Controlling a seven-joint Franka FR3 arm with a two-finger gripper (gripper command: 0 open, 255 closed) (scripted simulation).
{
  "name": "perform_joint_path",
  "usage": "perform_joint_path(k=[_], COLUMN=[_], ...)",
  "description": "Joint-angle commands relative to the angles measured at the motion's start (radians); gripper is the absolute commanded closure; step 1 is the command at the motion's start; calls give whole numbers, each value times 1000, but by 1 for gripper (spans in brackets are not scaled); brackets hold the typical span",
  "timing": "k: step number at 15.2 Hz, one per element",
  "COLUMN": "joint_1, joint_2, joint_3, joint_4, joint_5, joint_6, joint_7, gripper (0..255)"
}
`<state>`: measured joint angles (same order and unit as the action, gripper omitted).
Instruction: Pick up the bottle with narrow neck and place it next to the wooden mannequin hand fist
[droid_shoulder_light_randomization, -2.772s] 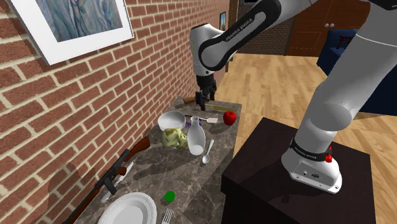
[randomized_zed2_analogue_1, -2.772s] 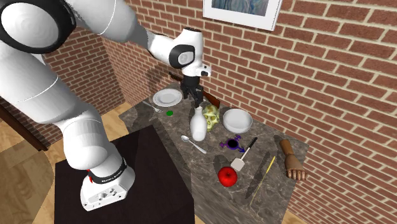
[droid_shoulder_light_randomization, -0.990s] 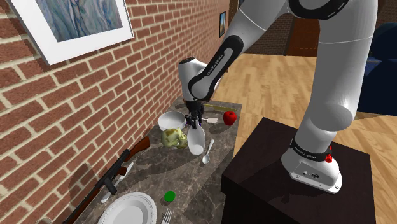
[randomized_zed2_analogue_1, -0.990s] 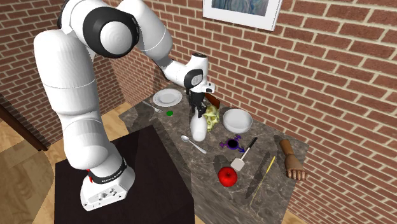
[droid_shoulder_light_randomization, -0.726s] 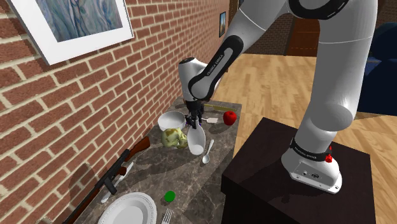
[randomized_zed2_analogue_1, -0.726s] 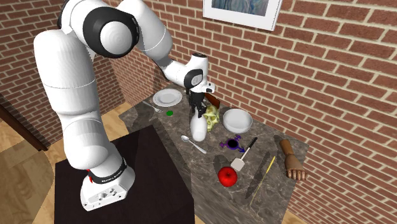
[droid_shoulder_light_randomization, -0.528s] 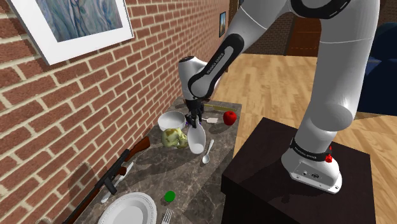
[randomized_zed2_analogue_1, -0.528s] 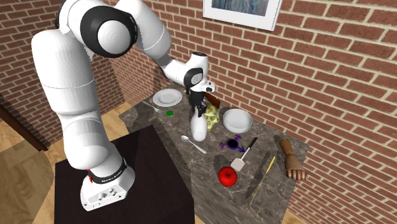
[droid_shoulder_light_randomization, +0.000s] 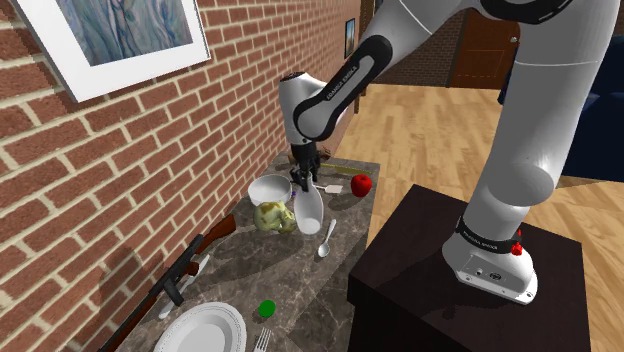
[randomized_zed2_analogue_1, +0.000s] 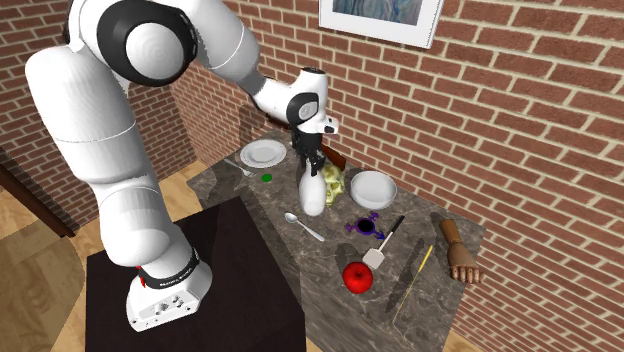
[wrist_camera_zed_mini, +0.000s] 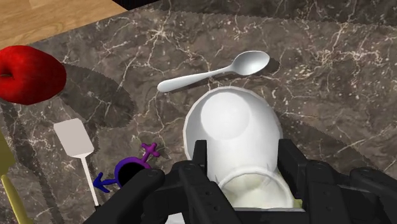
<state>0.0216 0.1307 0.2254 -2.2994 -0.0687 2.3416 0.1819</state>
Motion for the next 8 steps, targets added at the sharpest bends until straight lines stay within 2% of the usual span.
perform_joint_path(k=[1,8], joint_1=[-1,-3], joint_2=[-19,-84], joint_3=[2,5], joint_4=[8,36], joint_5=[7,30], joint_6=[-26,-116], joint_7=[-5,-23], gripper=[255,255])
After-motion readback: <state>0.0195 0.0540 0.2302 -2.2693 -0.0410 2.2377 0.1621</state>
